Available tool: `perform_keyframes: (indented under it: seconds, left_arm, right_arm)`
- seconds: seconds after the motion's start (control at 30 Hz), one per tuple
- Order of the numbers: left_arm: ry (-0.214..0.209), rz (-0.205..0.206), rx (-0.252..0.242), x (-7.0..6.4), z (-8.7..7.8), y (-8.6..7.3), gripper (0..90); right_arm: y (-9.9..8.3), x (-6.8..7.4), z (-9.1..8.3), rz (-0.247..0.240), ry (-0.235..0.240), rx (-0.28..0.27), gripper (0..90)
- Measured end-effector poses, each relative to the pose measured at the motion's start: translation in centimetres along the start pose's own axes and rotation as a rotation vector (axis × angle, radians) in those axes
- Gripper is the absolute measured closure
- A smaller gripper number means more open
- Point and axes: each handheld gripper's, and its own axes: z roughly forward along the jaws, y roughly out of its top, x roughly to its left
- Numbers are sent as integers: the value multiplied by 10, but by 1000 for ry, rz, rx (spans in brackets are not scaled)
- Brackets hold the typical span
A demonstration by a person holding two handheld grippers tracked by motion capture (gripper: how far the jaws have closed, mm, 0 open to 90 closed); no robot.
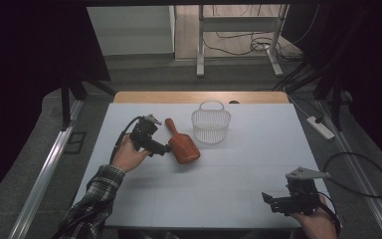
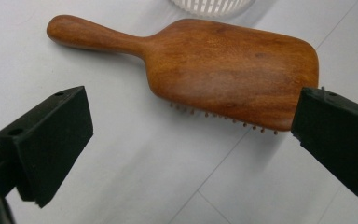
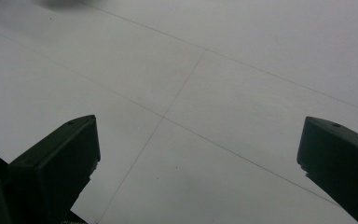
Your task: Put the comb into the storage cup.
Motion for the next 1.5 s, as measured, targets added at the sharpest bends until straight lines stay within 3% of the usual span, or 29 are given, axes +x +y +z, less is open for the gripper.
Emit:
perform_keyframes:
  seconds: [0.57,1.17,1.2,1.33,1.5]
  left_arm:
    - [-12,20,28,3,20,28,0]
    - [9,38,73,5,44,54,19]
    - [10,39,70,6,45,55,32]
    - [25,47,69,8,46,60,221]
    - [18,26,66,13,49,62,520]
  right_arm:
    - [0,0,1,-1,1,6,0]
    - [0,0,1,-4,8,10,0]
    - [0,0,1,-4,9,10,0]
    - [0,0,1,-5,11,11,0]
    - [0,0,1,-8,13,13,0]
